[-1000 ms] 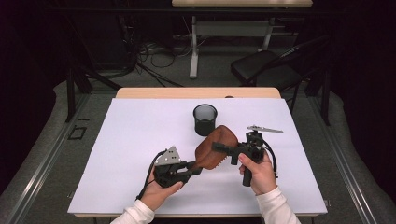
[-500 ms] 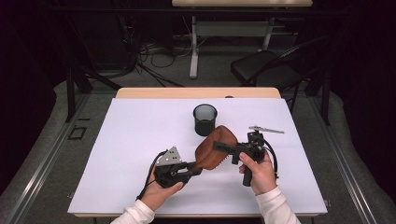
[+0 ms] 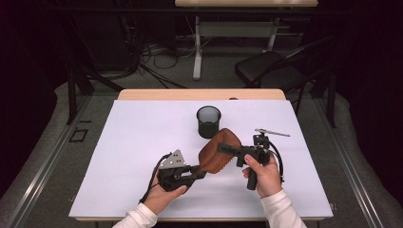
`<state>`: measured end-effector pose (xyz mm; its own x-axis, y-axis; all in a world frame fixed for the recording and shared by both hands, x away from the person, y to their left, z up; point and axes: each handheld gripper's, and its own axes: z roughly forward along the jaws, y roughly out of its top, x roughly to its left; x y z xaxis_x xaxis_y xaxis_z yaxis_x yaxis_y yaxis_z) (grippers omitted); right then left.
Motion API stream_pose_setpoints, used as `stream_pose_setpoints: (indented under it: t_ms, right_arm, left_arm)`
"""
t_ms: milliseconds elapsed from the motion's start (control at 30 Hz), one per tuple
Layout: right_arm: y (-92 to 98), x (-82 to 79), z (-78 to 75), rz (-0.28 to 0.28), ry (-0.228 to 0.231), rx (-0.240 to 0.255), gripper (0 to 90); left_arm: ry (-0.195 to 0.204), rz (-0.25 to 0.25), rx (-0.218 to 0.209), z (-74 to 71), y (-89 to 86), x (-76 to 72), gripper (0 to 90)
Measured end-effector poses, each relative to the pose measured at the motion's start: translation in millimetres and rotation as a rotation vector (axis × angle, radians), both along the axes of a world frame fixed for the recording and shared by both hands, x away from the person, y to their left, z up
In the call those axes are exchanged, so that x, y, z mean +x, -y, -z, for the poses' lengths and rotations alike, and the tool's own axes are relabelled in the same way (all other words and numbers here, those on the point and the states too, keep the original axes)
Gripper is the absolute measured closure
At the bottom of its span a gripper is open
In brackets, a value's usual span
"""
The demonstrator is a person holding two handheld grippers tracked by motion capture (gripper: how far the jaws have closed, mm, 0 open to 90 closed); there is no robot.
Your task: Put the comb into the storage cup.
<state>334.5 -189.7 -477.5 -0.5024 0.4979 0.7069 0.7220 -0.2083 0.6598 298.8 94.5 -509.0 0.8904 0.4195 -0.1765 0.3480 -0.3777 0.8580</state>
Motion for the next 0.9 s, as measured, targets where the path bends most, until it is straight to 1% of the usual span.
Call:
stream_pose_setpoints:
  t_ms: [200,300,400,567,633,900]
  right_arm:
    - [-0.1,0.3,1.1,0.009,-0.022,0.001,43.2]
    - [-0.2,0.4,1.9,0.009,-0.031,0.004,43.5]
    - [0.5,0.6,2.8,0.011,-0.051,0.005,43.9]
    - [3.1,1.8,4.4,0.005,-0.077,0.036,45.3]
    - [3.8,2.5,5.4,0.002,-0.080,0.044,45.8]
    - [5.2,3.4,6.8,-0.013,-0.100,0.049,47.2]
  left_arm:
    - [-0.002,0.002,0.007,1.3,0.2,1.0,72.9]
    - [-0.009,0.001,0.008,2.0,0.5,0.9,73.0]
    - [-0.010,0.004,0.012,2.7,0.9,1.0,72.9]
    - [-0.009,0.002,0.019,3.2,2.0,0.3,72.9]
    - [-0.004,0.006,0.022,3.6,1.9,0.9,72.9]
    - [0.002,0.008,0.041,6.0,3.8,1.0,72.9]
